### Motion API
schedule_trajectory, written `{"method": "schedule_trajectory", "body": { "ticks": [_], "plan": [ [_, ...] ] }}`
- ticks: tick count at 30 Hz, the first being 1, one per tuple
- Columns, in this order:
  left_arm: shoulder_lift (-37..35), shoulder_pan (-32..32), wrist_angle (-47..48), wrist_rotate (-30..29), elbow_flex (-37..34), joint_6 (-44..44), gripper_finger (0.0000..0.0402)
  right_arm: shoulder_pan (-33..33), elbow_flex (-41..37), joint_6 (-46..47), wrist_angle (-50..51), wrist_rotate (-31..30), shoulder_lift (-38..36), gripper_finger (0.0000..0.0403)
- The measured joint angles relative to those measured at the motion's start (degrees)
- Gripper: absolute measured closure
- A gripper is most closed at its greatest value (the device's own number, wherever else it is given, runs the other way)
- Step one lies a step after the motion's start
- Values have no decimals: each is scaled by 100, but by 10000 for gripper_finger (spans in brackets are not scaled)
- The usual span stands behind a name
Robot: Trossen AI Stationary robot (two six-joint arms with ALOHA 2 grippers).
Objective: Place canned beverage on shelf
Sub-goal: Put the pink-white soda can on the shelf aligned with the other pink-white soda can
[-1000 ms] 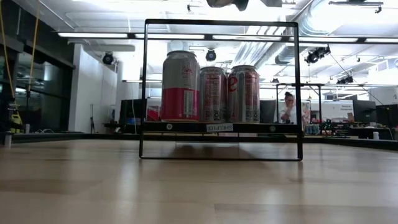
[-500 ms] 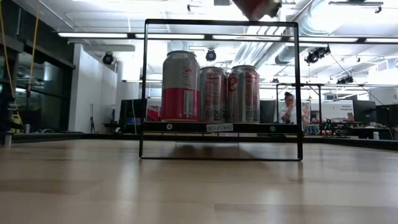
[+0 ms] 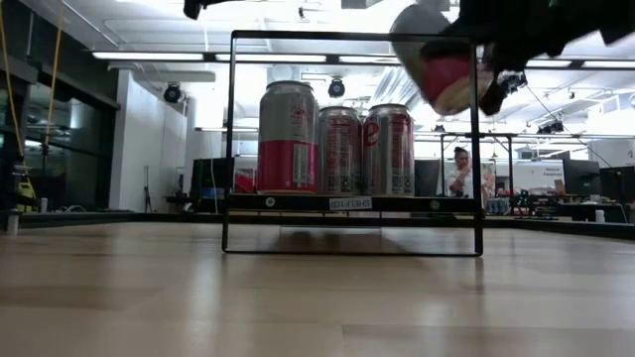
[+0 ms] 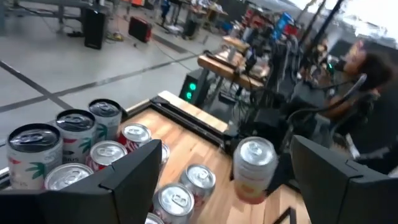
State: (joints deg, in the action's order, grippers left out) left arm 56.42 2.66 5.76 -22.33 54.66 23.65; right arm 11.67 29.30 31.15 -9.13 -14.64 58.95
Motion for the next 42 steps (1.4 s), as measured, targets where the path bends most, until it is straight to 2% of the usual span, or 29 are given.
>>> {"method": "schedule_trajectory", "body": {
  "ticks": [3, 7, 12, 20, 29, 34, 42],
  "plan": [
    [-15, 0, -110, -137, -29, 74, 106, -54, -379, -8, -1062, -423, 231, 124],
    [-13, 0, -261, -171, -33, 78, 106, -1, -701, -109, -1702, -338, 718, 124],
    [-11, 2, -314, -268, -31, 82, 106, 13, -697, -159, -2328, -326, 1249, 124],
    [-9, 0, -300, -385, -31, 74, 106, 13, -688, -202, -2531, -225, 1690, 124],
    [84, 2, -300, -336, -31, -31, 107, 13, -690, -161, -2615, 32, 1716, 118],
    [725, 2, -155, 385, 298, -793, 118, 13, -690, -207, -2627, 129, 1553, 116],
    [2622, 0, 1587, 1487, 2075, -1800, 121, 13, -688, -312, -2645, 136, 1417, 115]
  ]
}}
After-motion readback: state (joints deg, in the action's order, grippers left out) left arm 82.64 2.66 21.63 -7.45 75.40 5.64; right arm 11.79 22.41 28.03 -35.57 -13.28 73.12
